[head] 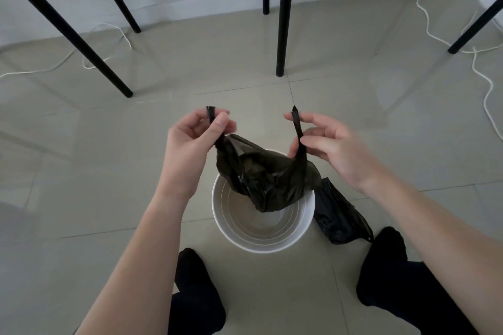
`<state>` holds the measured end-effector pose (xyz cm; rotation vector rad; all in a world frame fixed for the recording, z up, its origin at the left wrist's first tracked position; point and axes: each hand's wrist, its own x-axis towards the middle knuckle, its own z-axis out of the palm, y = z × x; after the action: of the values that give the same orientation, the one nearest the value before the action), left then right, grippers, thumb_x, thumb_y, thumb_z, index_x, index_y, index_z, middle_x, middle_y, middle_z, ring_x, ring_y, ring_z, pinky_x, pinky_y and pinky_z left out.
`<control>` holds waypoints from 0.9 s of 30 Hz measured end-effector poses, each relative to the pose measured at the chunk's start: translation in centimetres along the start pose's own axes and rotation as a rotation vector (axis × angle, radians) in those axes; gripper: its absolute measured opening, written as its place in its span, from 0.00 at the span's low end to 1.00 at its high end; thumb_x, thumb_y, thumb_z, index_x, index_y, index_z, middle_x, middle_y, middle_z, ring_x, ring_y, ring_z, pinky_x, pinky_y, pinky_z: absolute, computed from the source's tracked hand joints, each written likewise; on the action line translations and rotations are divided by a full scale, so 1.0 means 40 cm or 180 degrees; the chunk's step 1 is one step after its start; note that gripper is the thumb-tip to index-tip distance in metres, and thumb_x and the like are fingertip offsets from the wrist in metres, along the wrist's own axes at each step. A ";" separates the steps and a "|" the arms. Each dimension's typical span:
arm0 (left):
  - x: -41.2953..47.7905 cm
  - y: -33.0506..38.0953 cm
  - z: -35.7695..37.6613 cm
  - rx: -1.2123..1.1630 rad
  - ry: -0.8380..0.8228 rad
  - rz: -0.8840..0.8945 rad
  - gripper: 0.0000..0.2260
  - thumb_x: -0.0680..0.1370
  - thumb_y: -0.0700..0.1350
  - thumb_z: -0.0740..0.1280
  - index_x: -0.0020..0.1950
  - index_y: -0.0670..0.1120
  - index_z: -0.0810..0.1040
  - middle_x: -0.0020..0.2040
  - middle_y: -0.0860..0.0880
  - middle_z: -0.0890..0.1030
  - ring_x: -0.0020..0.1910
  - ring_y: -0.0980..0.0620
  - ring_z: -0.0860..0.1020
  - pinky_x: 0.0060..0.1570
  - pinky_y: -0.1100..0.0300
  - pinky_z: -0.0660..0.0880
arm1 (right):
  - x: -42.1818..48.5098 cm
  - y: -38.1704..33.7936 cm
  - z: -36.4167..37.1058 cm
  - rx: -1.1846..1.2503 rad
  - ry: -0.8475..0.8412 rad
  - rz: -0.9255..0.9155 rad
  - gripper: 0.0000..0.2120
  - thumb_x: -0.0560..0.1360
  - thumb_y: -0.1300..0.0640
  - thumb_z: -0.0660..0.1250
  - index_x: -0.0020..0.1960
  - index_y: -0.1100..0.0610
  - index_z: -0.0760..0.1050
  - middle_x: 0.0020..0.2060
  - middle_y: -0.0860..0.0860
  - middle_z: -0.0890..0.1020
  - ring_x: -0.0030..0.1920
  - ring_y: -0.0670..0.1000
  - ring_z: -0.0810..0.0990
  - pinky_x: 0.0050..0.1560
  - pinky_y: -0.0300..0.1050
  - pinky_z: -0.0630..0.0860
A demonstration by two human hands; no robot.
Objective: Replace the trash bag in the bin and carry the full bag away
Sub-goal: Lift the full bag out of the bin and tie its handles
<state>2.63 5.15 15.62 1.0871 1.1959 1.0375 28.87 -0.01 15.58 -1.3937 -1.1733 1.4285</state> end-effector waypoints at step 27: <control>0.003 -0.041 -0.017 0.0259 -0.0579 -0.0681 0.07 0.87 0.37 0.55 0.62 0.45 0.70 0.35 0.48 0.73 0.33 0.48 0.56 0.38 0.53 0.55 | 0.012 0.049 0.010 -0.0343 0.0177 0.0614 0.11 0.84 0.52 0.65 0.54 0.61 0.78 0.41 0.55 0.88 0.32 0.58 0.81 0.41 0.50 0.80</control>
<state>2.03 5.05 13.96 1.0664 1.1856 0.7158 28.56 -0.07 13.54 -1.6488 -1.1186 1.4658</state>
